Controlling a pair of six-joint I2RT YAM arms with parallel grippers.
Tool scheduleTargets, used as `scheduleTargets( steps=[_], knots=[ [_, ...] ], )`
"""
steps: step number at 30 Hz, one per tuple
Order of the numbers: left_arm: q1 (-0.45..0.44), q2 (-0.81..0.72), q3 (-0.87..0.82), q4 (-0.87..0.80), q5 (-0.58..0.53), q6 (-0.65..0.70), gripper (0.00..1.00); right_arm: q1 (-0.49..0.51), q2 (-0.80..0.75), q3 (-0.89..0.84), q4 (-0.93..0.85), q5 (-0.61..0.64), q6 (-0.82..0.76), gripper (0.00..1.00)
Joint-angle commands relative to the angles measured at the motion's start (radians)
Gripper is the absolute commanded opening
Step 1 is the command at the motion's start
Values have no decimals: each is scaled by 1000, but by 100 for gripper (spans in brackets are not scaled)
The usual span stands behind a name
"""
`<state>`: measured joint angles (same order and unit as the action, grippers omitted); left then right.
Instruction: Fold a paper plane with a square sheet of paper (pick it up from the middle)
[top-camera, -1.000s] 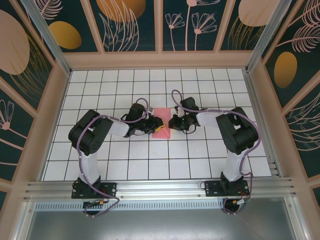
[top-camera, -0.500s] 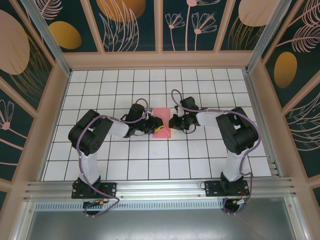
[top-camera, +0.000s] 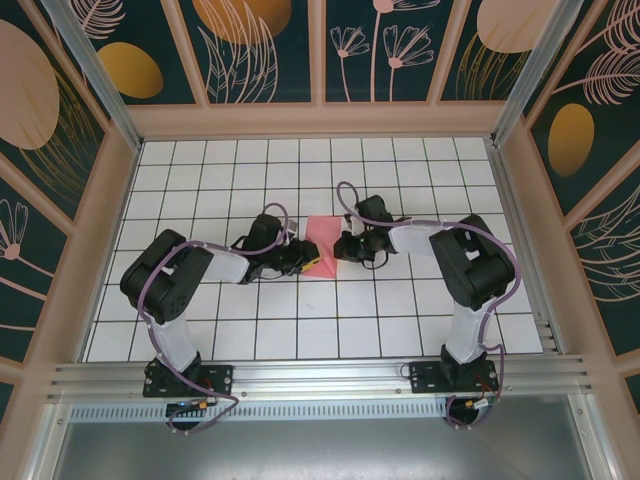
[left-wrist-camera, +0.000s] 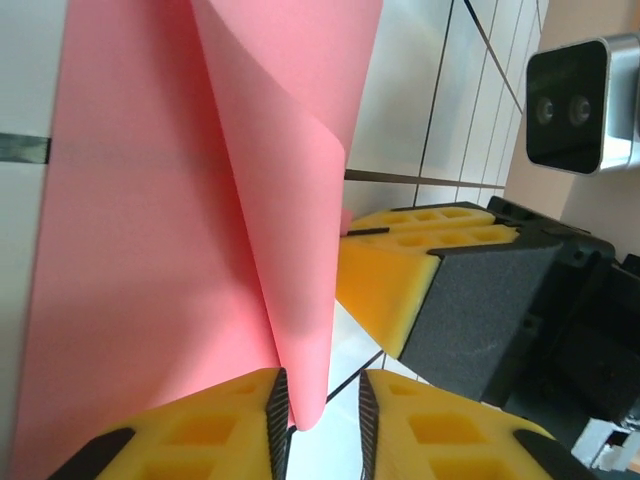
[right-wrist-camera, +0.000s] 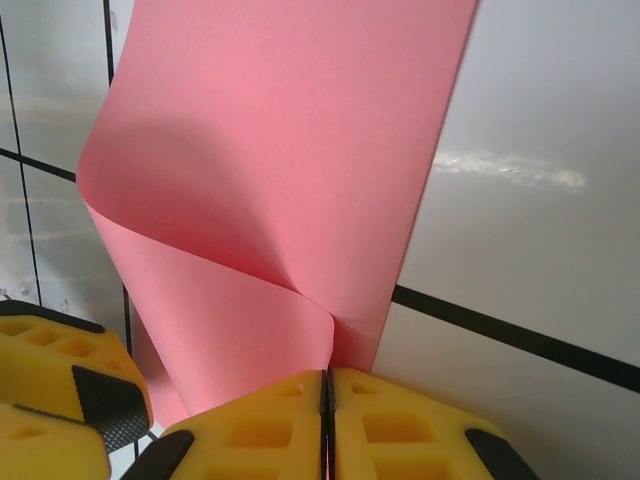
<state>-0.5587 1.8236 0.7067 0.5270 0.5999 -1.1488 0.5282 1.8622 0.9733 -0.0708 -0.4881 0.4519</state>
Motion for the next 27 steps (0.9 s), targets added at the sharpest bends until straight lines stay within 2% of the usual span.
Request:
scheduleTargets(
  steps=[1, 12, 27],
  knots=[
    [-13, -18, 2, -58, -38, 24, 26, 7, -24, 2, -15, 19, 8, 12],
    [-14, -31, 25, -294, -147, 112, 24, 10, -8, 25, -22, 22, -11, 12],
    [-13, -27, 42, -289, -125, 121, 23, 11, 21, 62, -20, 11, -33, 12]
  ],
)
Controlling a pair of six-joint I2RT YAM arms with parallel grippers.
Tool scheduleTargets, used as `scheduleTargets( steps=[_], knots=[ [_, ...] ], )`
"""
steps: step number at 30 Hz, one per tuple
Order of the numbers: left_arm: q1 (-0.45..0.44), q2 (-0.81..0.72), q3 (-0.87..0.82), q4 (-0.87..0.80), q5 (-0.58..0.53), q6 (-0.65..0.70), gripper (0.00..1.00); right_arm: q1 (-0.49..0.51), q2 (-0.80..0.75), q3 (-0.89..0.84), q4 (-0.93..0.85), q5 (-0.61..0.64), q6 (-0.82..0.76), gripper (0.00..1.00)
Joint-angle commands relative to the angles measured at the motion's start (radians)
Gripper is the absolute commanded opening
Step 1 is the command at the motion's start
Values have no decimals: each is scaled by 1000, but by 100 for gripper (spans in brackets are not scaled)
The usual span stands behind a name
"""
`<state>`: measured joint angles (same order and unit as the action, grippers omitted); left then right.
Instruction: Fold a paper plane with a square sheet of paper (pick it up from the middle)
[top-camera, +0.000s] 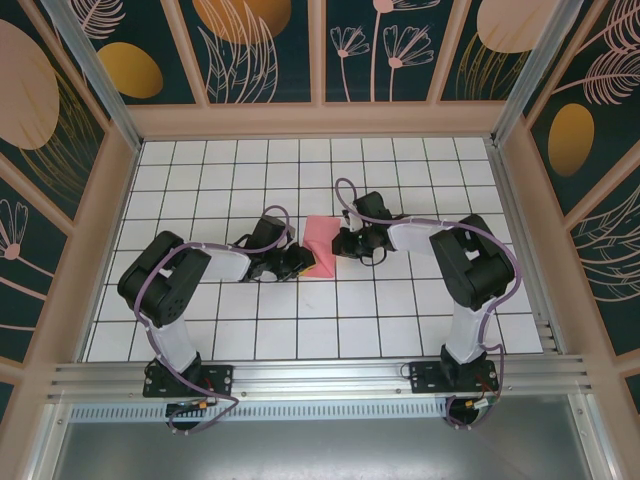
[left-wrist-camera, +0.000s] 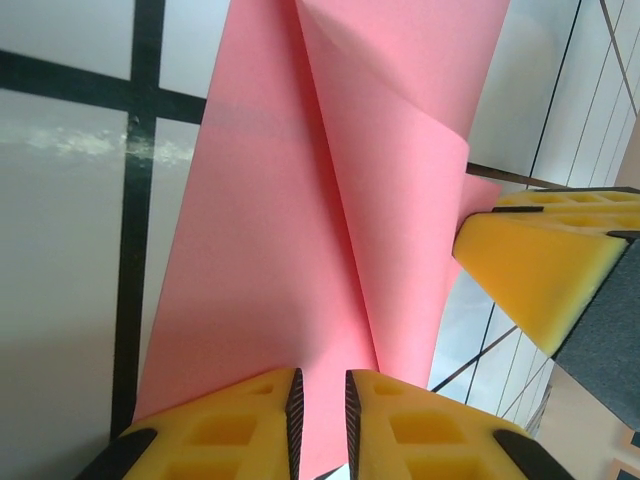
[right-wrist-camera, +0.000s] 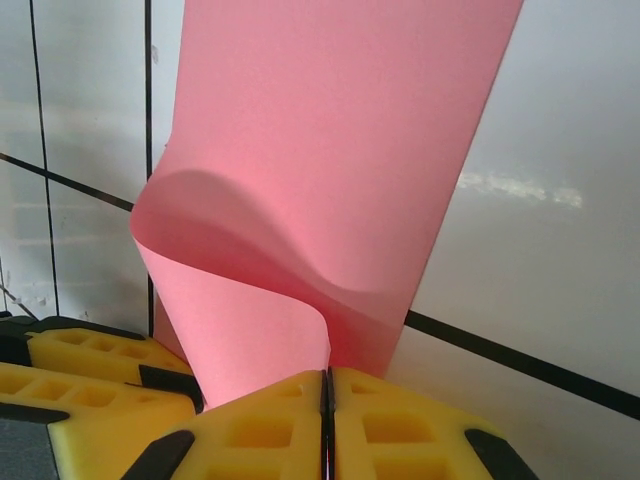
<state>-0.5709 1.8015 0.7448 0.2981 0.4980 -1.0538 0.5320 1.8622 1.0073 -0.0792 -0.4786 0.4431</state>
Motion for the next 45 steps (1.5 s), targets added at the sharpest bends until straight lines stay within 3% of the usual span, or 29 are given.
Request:
scheduleTargets(
  steps=[1, 11, 19, 45],
  knots=[
    [-1, -7, 6, -56, -22, 29, 23, 8, 23, 28, -13, 0, -24, 12],
    [-2, -67, 37, 88, 49, -1, 24, 10, 19, 12, -11, -8, -14, 12],
    [-1, -15, 56, 166, 72, -36, 23, 10, 24, 5, -2, -10, -7, 12],
    [-2, 105, 91, 120, 22, -9, 19, 10, 34, 4, -1, -13, -4, 12]
  ],
)
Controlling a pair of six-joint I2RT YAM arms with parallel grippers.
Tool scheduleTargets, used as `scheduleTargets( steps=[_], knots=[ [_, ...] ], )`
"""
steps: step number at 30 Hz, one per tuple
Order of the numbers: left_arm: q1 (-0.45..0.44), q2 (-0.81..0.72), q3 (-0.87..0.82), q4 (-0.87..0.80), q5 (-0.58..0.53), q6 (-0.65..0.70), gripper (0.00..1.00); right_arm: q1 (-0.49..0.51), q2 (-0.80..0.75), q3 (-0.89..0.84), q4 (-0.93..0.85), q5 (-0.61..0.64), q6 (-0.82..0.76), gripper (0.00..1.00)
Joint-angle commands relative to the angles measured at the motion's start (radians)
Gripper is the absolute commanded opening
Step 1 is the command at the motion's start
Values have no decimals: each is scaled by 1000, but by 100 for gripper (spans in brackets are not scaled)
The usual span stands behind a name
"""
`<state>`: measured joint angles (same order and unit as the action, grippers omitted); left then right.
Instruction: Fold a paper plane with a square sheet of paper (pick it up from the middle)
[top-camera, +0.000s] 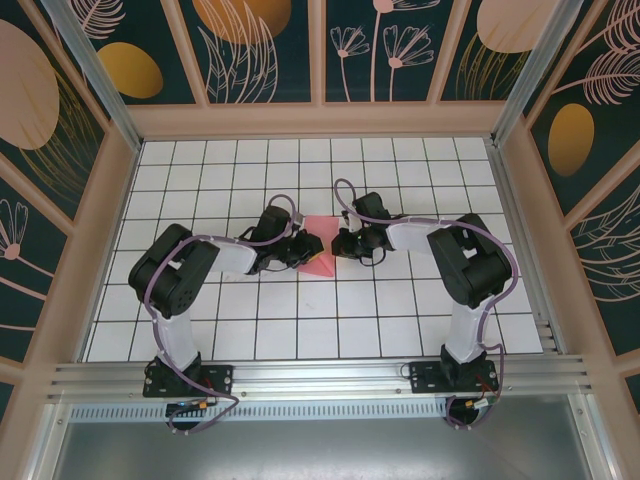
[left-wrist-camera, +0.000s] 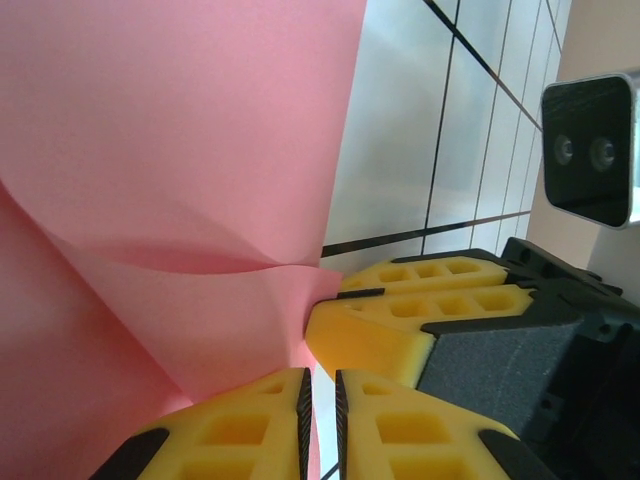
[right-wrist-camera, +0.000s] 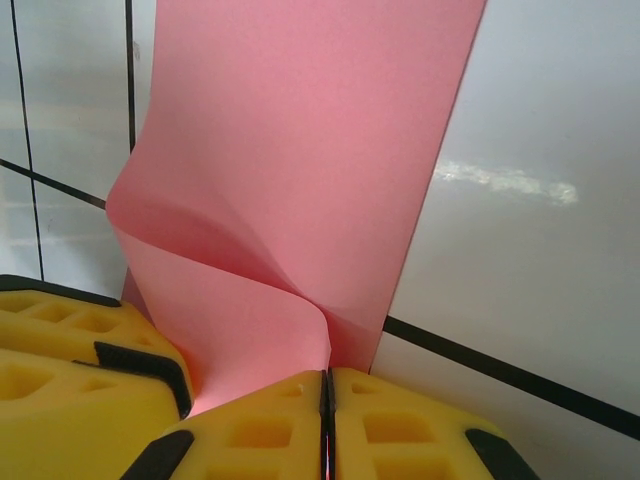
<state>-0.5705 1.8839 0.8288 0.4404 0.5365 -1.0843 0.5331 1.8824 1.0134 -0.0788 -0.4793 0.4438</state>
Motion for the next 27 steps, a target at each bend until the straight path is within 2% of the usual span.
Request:
scheduleTargets(
  steps=[1, 27],
  knots=[
    [-2, 27, 7, -24, -17, 20, 18, 8, 16, -2, -1, -12, -5, 12],
    [-2, 50, 17, -77, -28, 43, 18, 8, 29, 1, -15, 16, -8, 12]
  ],
)
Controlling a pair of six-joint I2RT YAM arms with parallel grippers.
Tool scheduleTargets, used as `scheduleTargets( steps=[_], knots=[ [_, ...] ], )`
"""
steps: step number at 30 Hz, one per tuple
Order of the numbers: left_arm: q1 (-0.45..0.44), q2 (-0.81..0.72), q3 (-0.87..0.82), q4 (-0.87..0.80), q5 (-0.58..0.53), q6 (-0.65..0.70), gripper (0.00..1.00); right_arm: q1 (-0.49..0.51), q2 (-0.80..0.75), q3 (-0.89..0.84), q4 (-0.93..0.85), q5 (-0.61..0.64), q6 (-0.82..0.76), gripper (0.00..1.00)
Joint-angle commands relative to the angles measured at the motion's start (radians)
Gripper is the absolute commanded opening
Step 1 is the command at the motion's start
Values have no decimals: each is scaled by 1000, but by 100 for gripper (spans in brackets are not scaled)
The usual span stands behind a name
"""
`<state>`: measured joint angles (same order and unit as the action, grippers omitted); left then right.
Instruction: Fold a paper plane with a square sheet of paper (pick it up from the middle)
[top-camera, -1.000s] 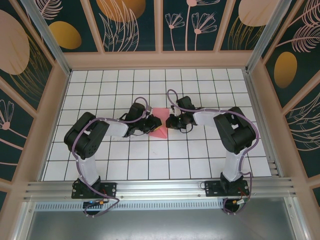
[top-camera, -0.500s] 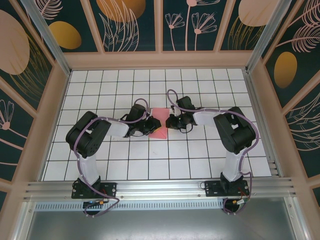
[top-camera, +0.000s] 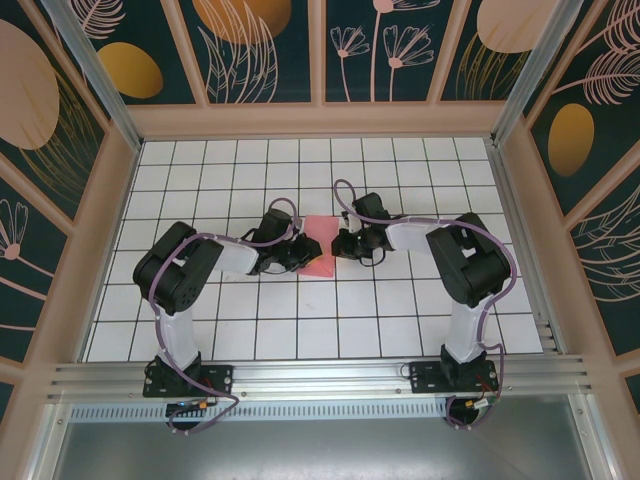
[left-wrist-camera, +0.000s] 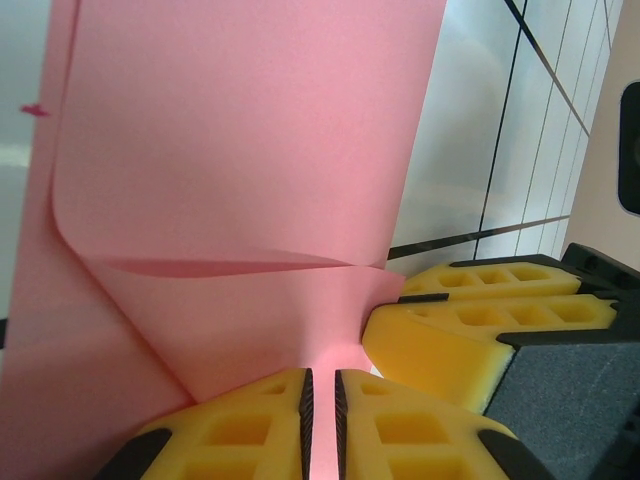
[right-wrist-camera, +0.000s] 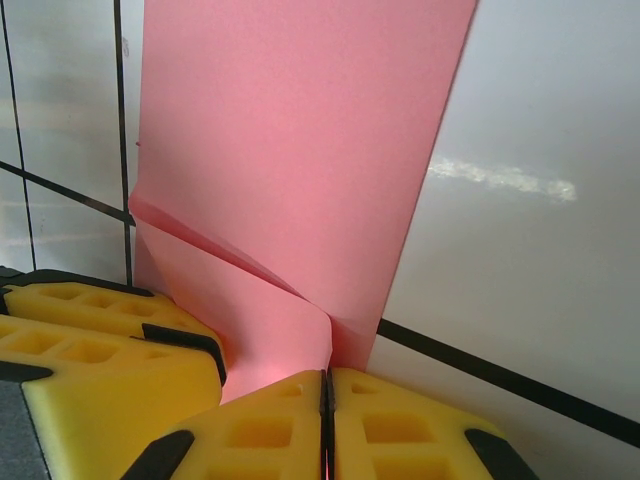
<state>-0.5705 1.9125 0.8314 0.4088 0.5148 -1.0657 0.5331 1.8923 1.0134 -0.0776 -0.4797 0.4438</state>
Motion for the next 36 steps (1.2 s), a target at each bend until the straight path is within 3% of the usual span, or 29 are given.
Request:
scheduleTargets(
  steps=[1, 7, 13, 18, 26, 36],
  knots=[
    [-1, 22, 15, -49, -7, 24, 18, 8, 18, 1, -15, 16, -8, 12],
    [-1, 24, 22, -87, -26, 30, 18, 8, 8, 11, -28, 27, -3, 13],
    [-2, 31, 23, -130, -59, 13, 17, 8, -63, 21, -52, 77, 22, 22],
    [-1, 34, 23, -146, -70, 8, 17, 8, -118, -10, -48, 100, 40, 24],
    [-2, 38, 28, -163, -81, 5, 16, 77, -185, -74, -23, 36, 50, 18],
    [-2, 43, 21, -163, -88, -7, 13, 136, -116, -94, -7, 31, 74, 11]
  ],
)
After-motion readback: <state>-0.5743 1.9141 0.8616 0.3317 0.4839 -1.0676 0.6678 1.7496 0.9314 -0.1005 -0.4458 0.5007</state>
